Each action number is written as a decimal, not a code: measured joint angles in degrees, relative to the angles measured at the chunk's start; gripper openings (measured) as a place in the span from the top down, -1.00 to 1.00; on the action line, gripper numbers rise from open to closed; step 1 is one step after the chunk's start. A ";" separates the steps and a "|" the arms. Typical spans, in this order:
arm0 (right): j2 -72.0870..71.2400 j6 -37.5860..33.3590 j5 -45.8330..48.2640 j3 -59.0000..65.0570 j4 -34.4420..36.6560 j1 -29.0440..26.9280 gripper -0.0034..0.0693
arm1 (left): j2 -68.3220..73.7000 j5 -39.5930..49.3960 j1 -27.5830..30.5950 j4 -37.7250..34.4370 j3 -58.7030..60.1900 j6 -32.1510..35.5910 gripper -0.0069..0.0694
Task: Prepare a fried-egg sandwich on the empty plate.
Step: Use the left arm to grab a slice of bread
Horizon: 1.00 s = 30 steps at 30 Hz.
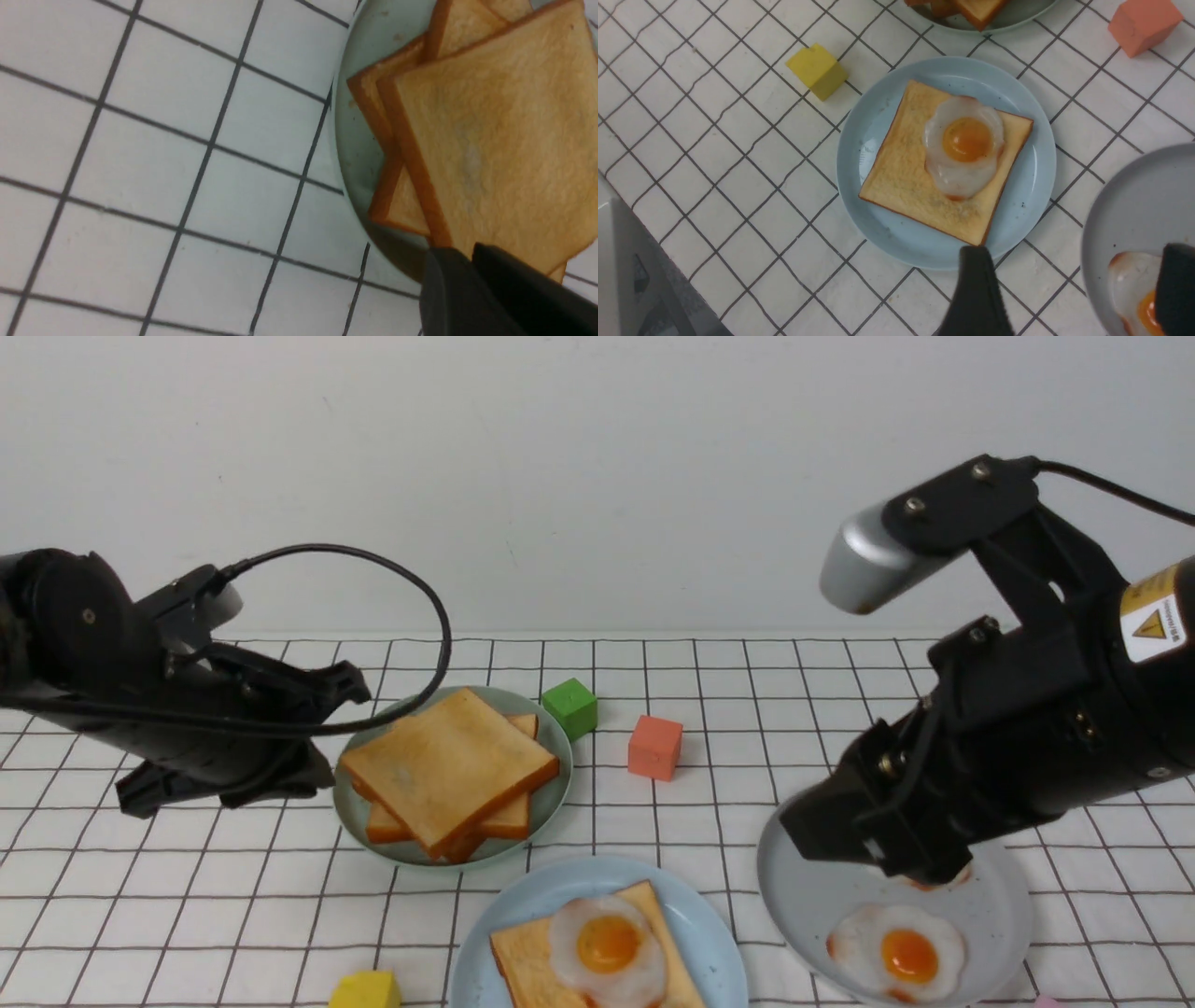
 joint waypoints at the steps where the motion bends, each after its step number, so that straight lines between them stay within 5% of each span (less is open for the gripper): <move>1: 0.00 0.04 0.00 0.00 -0.28 0.00 -0.46 | 2.51 -0.55 0.36 -1.62 -1.27 2.12 0.41; 9: 0.00 0.04 0.00 0.00 -1.06 0.00 -0.46 | 10.86 0.03 0.41 -2.96 -8.52 6.48 -0.30; 15: 0.00 0.04 0.19 0.00 -1.20 0.00 -0.46 | 15.33 1.69 0.41 -4.46 -11.44 6.54 -0.37; 20: 0.00 0.04 0.19 0.00 -1.20 0.00 -0.46 | 17.17 1.20 0.41 -5.73 -11.51 6.56 -0.26; 25: 0.00 0.04 0.23 0.00 -1.66 0.00 -0.46 | 17.22 0.14 0.41 -6.54 -11.65 7.52 0.10; 29: 0.00 0.04 0.23 0.00 -2.23 0.00 -0.46 | 17.22 -0.59 0.49 -6.60 -11.80 7.90 0.67; 30: 0.00 0.04 0.23 0.00 -2.29 0.00 -0.46 | 17.22 -0.59 0.49 -6.60 -11.80 7.90 0.67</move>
